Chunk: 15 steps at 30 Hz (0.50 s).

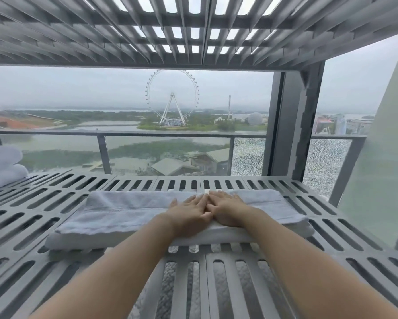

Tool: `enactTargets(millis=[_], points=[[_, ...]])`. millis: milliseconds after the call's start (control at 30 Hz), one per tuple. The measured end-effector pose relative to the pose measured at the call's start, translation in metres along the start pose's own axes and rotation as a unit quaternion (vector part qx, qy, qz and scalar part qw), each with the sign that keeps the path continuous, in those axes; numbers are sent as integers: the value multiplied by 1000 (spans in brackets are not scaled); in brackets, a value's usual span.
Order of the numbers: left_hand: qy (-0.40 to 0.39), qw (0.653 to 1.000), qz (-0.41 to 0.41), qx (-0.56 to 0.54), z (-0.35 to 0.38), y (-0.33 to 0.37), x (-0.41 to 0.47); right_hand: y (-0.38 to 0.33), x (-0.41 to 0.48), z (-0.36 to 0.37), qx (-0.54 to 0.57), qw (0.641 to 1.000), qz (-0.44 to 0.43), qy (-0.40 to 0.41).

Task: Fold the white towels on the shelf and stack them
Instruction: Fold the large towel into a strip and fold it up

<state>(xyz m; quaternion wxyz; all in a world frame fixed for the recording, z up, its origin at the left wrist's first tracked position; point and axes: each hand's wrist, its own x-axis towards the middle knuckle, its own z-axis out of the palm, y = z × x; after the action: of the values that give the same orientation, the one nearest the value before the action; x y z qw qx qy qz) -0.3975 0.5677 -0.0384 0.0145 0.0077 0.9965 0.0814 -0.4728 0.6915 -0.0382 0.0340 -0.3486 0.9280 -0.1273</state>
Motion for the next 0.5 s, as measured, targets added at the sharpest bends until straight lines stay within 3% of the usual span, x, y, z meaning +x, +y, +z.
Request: enactTargets(millis=[133, 267, 433, 500], points=[[-33, 999, -24, 7, -9, -10, 1, -2, -7, -9, 63, 997, -4, 45], [-22, 999, -24, 21, -11, -24, -3, 1, -14, -8, 30, 999, 9, 34], [-4, 999, -17, 29, -14, -35, -11, -2, -20, -8, 153, 974, 26, 163], [1, 999, -24, 34, -17, -49, -20, -5, -21, -8, 153, 974, 55, 160]])
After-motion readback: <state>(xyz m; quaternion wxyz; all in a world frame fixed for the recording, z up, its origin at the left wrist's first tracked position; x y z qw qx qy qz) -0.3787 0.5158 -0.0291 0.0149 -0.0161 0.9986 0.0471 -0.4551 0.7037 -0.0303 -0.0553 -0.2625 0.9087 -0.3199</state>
